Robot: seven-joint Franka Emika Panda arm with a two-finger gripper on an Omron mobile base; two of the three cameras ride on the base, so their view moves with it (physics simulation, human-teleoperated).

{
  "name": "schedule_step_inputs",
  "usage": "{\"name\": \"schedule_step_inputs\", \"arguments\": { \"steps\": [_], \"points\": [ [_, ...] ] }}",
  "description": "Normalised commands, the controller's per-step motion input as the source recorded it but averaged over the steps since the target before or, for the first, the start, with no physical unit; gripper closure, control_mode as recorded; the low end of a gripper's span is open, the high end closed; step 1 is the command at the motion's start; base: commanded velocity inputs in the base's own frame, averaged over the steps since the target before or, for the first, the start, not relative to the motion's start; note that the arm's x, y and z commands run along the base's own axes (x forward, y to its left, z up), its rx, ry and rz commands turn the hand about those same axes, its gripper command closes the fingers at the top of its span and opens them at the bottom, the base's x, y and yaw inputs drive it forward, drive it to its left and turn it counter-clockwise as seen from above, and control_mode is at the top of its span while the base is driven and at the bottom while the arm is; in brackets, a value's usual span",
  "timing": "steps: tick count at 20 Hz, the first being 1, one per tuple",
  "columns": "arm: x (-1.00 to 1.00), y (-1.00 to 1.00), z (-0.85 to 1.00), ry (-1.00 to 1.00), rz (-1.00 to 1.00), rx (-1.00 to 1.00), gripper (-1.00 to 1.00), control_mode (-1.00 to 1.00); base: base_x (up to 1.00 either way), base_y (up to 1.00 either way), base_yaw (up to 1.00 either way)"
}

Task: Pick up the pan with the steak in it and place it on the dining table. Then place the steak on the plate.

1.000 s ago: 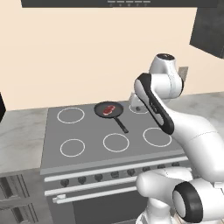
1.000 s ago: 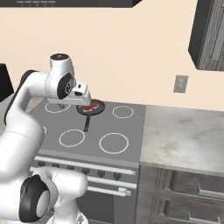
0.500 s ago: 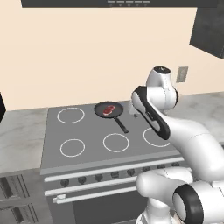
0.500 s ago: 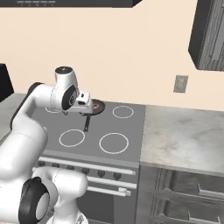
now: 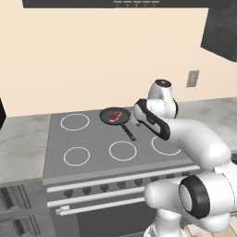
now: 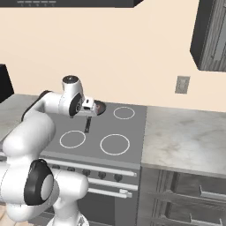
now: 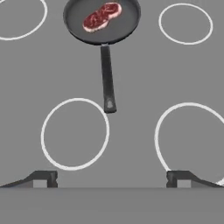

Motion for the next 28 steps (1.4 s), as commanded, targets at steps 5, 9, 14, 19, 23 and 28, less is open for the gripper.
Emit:
{"name": "schedule_step_inputs", "arguments": {
  "steps": [5, 9, 14, 19, 23, 28],
  "points": [
    [0.53, 0.17, -0.31, 0.00, 0.00, 0.00, -1.00, -1.00, 0.00, 0.00, 0.00],
    [0.32, 0.14, -0.32, 0.00, 0.00, 0.00, -1.00, -1.00, 0.00, 0.00, 0.00],
    [0.07, 0.00, -0.24, -0.02, 0.01, 0.00, -1.00, -1.00, 0.00, 0.00, 0.00],
    [0.03, 0.00, -0.15, 0.00, 0.00, 0.00, -1.00, -1.00, 0.00, 0.00, 0.00],
    [0.12, 0.00, -0.39, 0.00, 0.00, 0.00, -1.00, -1.00, 0.00, 0.00, 0.00],
    [0.27, 0.04, -0.36, 0.00, 0.00, 0.00, -1.00, -1.00, 0.00, 0.00, 0.00]
  ]
}}
